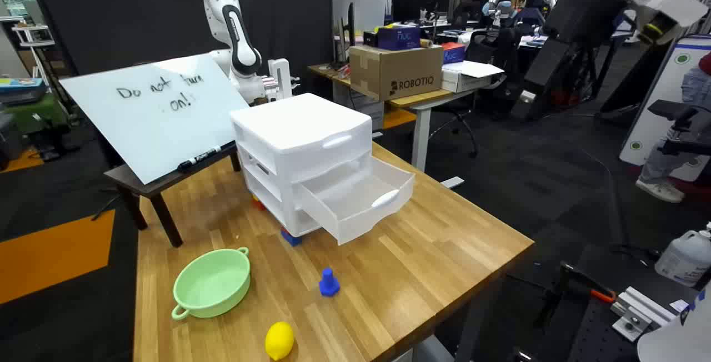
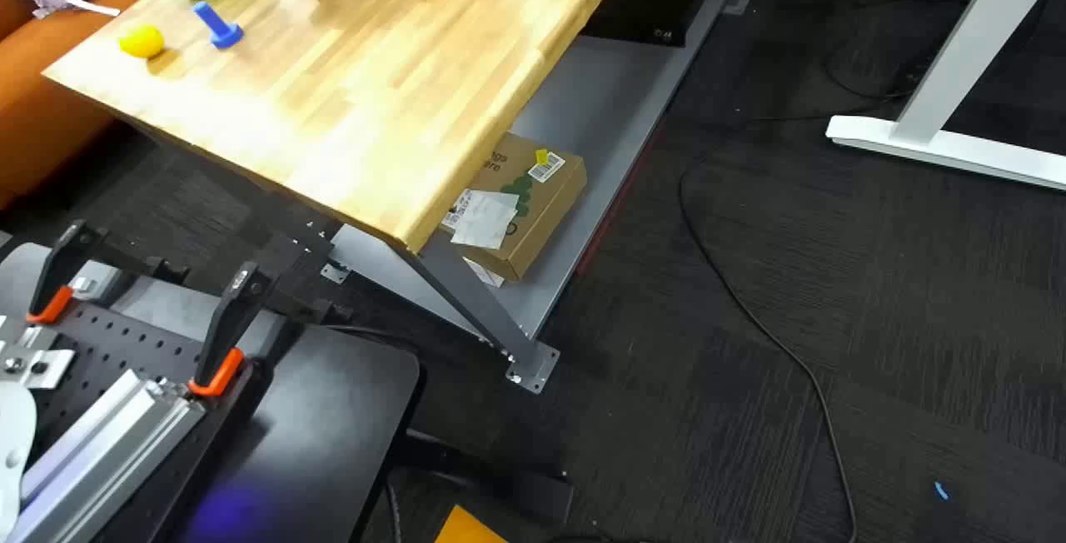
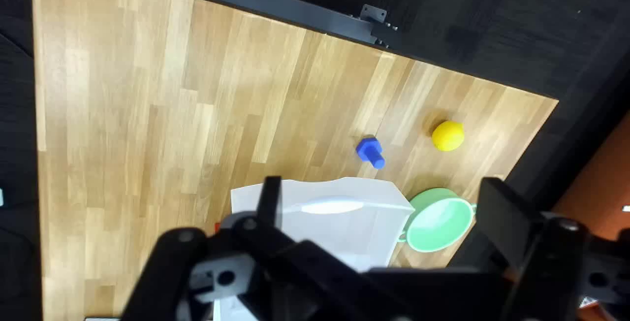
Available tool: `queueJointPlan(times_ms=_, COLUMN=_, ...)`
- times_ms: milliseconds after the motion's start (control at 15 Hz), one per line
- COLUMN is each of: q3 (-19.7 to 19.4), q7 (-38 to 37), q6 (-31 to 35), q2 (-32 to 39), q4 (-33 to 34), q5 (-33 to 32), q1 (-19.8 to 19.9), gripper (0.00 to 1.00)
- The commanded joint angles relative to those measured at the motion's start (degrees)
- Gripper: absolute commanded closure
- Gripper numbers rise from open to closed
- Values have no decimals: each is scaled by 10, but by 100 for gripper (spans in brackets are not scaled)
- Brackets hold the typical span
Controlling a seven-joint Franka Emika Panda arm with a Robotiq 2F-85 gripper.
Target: Pick up the lemon from the green pot then place it inside the open drawer
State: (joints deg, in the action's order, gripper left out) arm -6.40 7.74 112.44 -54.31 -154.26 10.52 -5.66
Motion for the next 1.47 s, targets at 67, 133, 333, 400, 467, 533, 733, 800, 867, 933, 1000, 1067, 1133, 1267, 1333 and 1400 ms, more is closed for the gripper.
queueJointPlan(times_ms=67, q3=5, q7=5, q6=-3, q2=1, q4=2, q5=6, q1=7, gripper=0)
queueJointPlan(times_ms=133, q3=5, q7=5, q6=-3, q2=1, q4=2, q5=6, q1=7, gripper=0)
queueJointPlan(times_ms=333, q3=0, q7=13, q6=-8, q2=15, q4=13, q5=8, q1=2, gripper=0)
queueJointPlan(times_ms=400, q3=0, q7=16, q6=-9, q2=25, q4=20, q5=7, q1=-1, gripper=0)
queueJointPlan(times_ms=467, q3=-1, q7=19, q6=-8, q2=36, q4=27, q5=11, q1=-6, gripper=0)
queueJointPlan(times_ms=533, q3=1, q7=21, q6=-7, q2=51, q4=36, q5=12, q1=-9, gripper=0)
queueJointPlan(times_ms=733, q3=11, q7=15, q6=-4, q2=94, q4=59, q5=10, q1=-15, gripper=0)
queueJointPlan(times_ms=800, q3=13, q7=15, q6=-4, q2=110, q4=66, q5=11, q1=-19, gripper=0)
queueJointPlan(times_ms=867, q3=20, q7=12, q6=-1, q2=130, q4=72, q5=10, q1=-21, gripper=0)
queueJointPlan(times_ms=933, q3=24, q7=12, q6=-1, q2=150, q4=80, q5=8, q1=-22, gripper=0)
queueJointPlan(times_ms=1000, q3=29, q7=10, q6=0, q2=168, q4=88, q5=6, q1=-21, gripper=0)
queueJointPlan(times_ms=1067, q3=34, q7=9, q6=0, q2=183, q4=95, q5=3, q1=-20, gripper=0)
queueJointPlan(times_ms=1133, q3=34, q7=10, q6=1, q2=150, q4=70, q5=6, q1=-16, gripper=0)
queueJointPlan(times_ms=1267, q3=37, q7=10, q6=2, q2=165, q4=75, q5=6, q1=-15, gripper=0)
queueJointPlan(times_ms=1333, q3=36, q7=10, q6=1, q2=162, q4=75, q5=6, q1=-15, gripper=0)
queueJointPlan(times_ms=1400, q3=36, q7=10, q6=1, q2=157, q4=74, q5=6, q1=-14, gripper=0)
